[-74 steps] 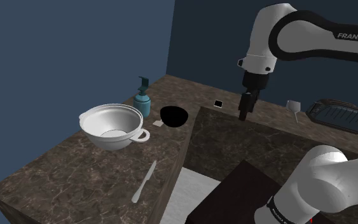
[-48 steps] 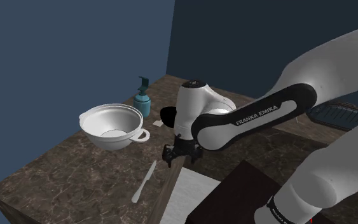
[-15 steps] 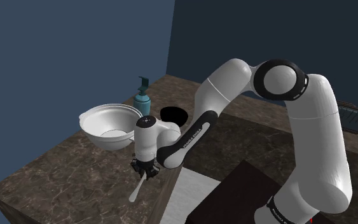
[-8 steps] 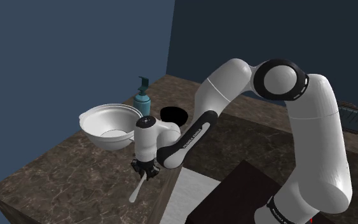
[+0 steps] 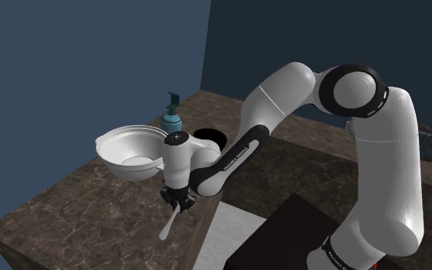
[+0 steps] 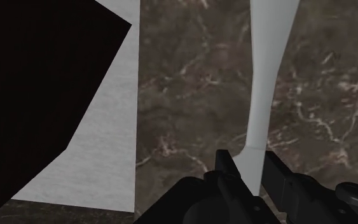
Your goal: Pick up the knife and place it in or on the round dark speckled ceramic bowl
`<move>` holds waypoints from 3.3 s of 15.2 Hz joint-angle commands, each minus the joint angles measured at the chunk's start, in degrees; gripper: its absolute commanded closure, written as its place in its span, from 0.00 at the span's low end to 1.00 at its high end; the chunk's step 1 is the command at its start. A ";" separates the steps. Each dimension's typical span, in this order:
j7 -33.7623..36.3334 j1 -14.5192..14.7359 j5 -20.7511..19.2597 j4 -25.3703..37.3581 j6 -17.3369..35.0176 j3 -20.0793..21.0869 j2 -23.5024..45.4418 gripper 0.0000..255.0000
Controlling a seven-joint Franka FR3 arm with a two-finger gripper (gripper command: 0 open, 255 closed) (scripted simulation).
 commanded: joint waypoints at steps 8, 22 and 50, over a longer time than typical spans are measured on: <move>-3.44 -2.55 4.70 -0.66 -4.30 3.42 -5.62 1.00; -8.95 -5.73 12.27 0.19 -11.76 7.66 -13.97 1.00; -38.93 -21.45 10.34 24.93 -19.54 -2.98 -0.25 1.00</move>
